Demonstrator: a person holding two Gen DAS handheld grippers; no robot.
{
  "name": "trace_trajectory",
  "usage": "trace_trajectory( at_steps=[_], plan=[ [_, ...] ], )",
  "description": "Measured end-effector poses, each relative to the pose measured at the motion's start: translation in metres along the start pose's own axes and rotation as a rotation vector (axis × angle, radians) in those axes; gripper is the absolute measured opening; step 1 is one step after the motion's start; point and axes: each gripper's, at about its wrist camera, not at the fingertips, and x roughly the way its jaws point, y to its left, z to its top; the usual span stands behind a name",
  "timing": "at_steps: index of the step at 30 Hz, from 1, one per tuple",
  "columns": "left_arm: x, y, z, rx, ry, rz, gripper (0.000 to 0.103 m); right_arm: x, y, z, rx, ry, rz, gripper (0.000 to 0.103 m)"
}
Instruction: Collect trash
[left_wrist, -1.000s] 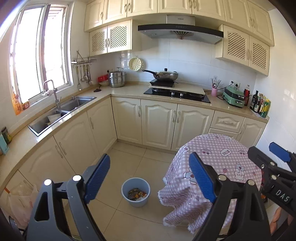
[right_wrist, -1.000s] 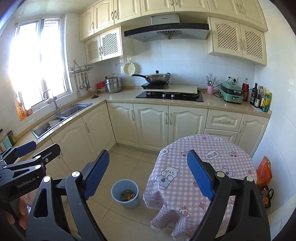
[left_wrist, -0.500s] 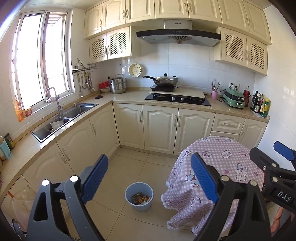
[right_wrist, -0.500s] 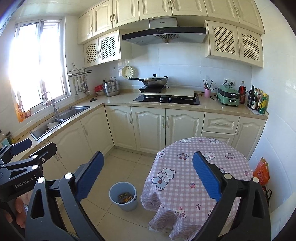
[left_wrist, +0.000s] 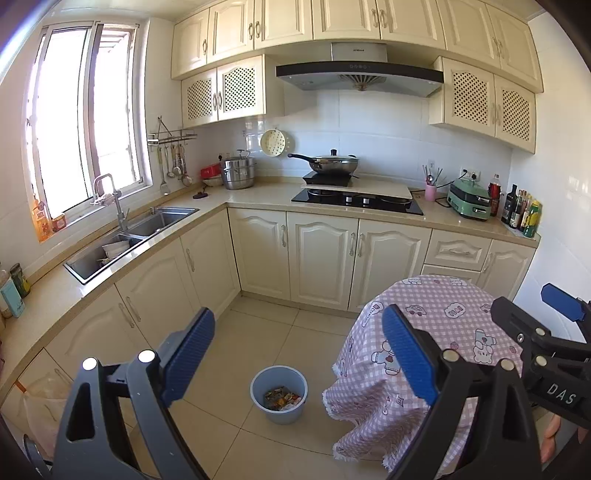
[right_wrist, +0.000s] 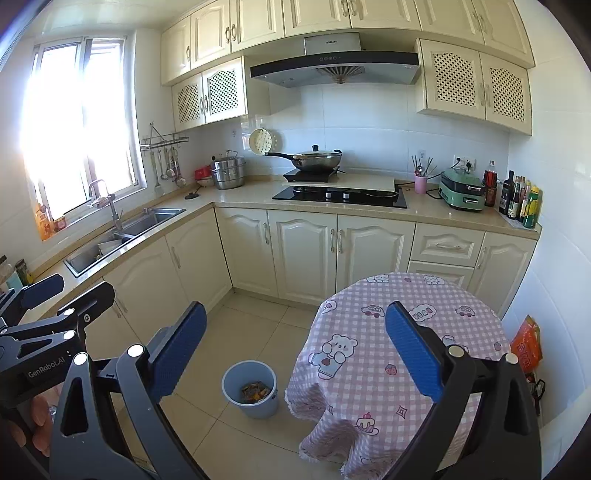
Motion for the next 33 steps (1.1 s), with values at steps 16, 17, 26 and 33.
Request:
trace_trajectory(
  at_steps=[16, 17, 26, 33],
  plan=[
    [0.003, 0.003, -0.001, -0.003, 0.008, 0.004, 0.090, 0.007, 0.006, 0.003, -0.001, 0.018, 0.009, 0.094],
    [0.003, 0.003, -0.001, -0.004, 0.009, 0.005, 0.090, 0.008, 0.006, 0.003, -0.001, 0.019, 0.010, 0.094],
    [0.007, 0.004, 0.001, -0.006, 0.018, 0.005, 0.090, 0.011, 0.009, 0.001, 0.000, 0.027, 0.013, 0.094],
    [0.011, 0.007, -0.001, -0.014, 0.030, 0.001, 0.090, 0.012, 0.012, 0.000, -0.008, 0.032, 0.014, 0.094]
  ],
)
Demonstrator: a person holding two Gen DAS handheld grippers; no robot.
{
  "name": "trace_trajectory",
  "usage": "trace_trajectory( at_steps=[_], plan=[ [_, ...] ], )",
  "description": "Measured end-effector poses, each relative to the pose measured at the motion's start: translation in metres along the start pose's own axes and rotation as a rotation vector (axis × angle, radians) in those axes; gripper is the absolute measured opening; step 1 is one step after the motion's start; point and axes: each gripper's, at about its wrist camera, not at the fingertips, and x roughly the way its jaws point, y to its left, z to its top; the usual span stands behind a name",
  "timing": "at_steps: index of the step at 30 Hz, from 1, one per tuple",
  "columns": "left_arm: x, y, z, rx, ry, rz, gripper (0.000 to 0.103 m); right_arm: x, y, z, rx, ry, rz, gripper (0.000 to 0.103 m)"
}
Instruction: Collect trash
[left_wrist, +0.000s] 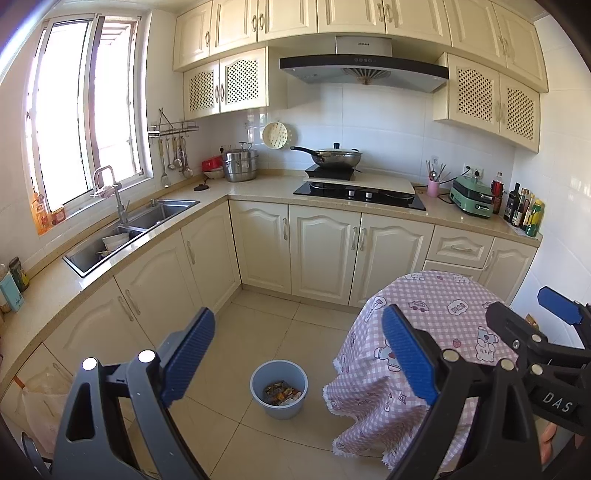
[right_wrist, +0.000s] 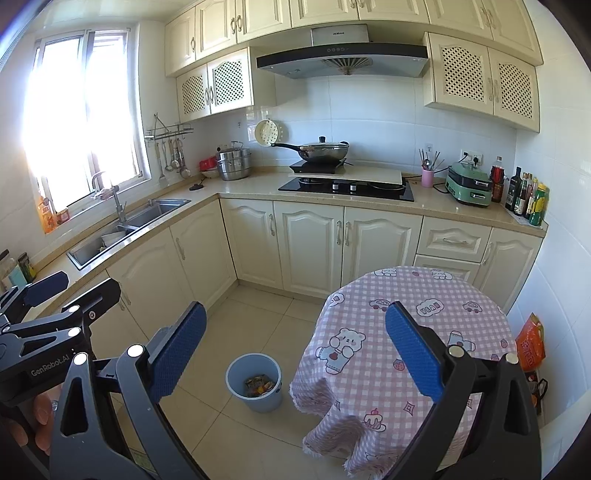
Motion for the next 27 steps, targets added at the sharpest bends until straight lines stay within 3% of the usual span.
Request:
trace_trajectory(
  at_steps=[27],
  plan=[
    [0.008, 0.006, 0.000, -0.005, 0.012, -0.008, 0.090, 0.011, 0.009, 0.002, -0.008, 0.024, 0.008, 0.094]
  ],
)
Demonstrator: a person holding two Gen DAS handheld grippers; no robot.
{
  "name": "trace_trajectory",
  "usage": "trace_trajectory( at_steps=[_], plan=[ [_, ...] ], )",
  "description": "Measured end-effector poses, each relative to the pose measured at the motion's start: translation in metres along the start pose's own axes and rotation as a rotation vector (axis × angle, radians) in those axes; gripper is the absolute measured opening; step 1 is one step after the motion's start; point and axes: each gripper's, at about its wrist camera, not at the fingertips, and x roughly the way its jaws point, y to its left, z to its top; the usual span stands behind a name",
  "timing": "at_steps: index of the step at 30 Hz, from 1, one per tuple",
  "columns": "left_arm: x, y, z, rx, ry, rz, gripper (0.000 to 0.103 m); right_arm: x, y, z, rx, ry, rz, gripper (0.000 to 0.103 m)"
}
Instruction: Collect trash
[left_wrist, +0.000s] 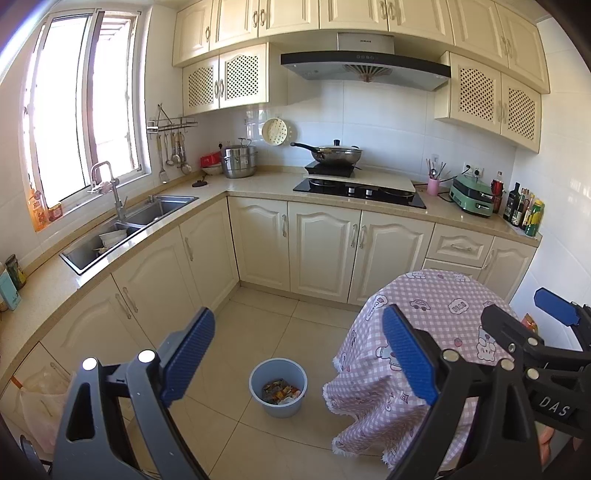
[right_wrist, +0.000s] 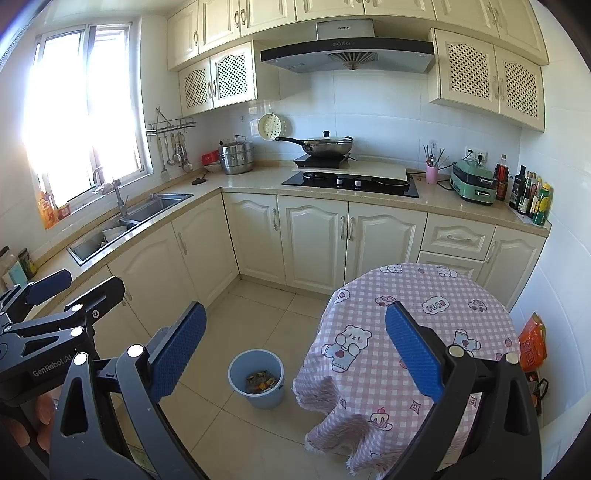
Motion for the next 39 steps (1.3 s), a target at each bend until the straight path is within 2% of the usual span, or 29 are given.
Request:
trace_trajectory(
  at_steps=[23, 39],
  plan=[
    [0.027, 0.018, 0.001, 0.007, 0.030, -0.008, 0.090, 0.027, 0.021, 0.004, 0.019, 0.021, -0.019, 0.094],
    [0.058, 0.012, 0.008, -0.006, 0.063, 0.019, 0.090, 0.056, 0.008, 0.015, 0.011, 0.054, 0.011, 0.094]
  ],
)
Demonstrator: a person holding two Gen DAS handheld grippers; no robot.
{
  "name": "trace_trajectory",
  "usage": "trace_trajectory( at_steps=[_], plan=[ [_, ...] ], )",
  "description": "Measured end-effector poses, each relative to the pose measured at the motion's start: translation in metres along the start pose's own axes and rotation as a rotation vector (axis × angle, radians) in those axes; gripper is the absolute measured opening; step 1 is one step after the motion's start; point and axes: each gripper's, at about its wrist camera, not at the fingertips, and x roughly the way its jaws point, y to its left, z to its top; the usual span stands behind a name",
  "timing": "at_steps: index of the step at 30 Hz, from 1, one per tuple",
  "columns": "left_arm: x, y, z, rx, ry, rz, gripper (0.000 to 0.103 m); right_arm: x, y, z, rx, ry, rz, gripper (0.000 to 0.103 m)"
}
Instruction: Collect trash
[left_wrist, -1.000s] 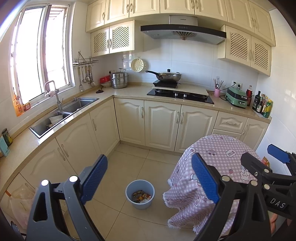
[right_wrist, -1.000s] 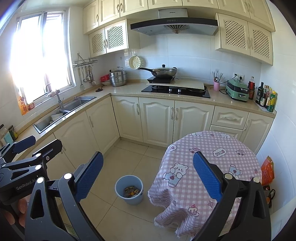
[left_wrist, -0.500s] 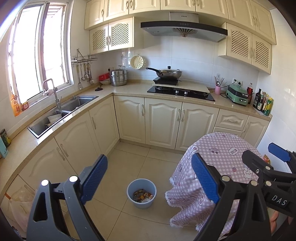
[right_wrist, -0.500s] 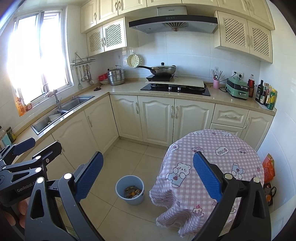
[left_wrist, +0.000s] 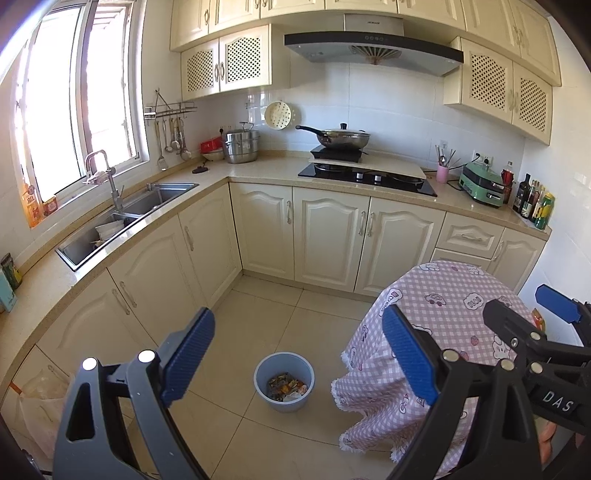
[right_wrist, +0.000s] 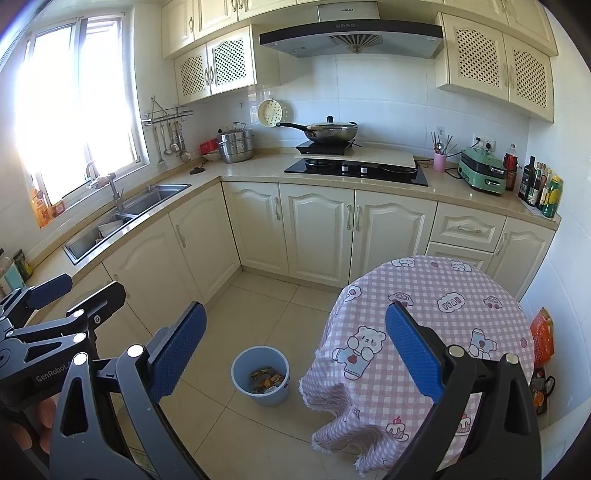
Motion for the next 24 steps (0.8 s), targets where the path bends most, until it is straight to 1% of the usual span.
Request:
trace_trajectory(
  at_steps=[7, 11, 20, 23, 24],
  plan=[
    [0.012, -0.014, 0.010, -0.005, 0.006, 0.023, 0.090, 0.010, -0.019, 0.007, 0.006, 0.005, 0.012, 0.094],
    [0.023, -0.025, 0.016, -0.008, 0.022, 0.034, 0.090, 0.019, -0.032, 0.012, 0.008, 0.013, 0.020, 0.094],
    [0.056, -0.055, 0.024, -0.015, 0.069, 0.058, 0.090, 0.048, -0.076, 0.017, 0.022, 0.050, 0.028, 0.094],
    [0.072, -0.067, 0.026, -0.014, 0.098, 0.073, 0.090, 0.062, -0.095, 0.016, 0.038, 0.070, 0.030, 0.094],
    [0.079, -0.071, 0.026, -0.013, 0.113, 0.080, 0.090, 0.071, -0.106, 0.014, 0.054, 0.089, 0.025, 0.094]
  ],
)
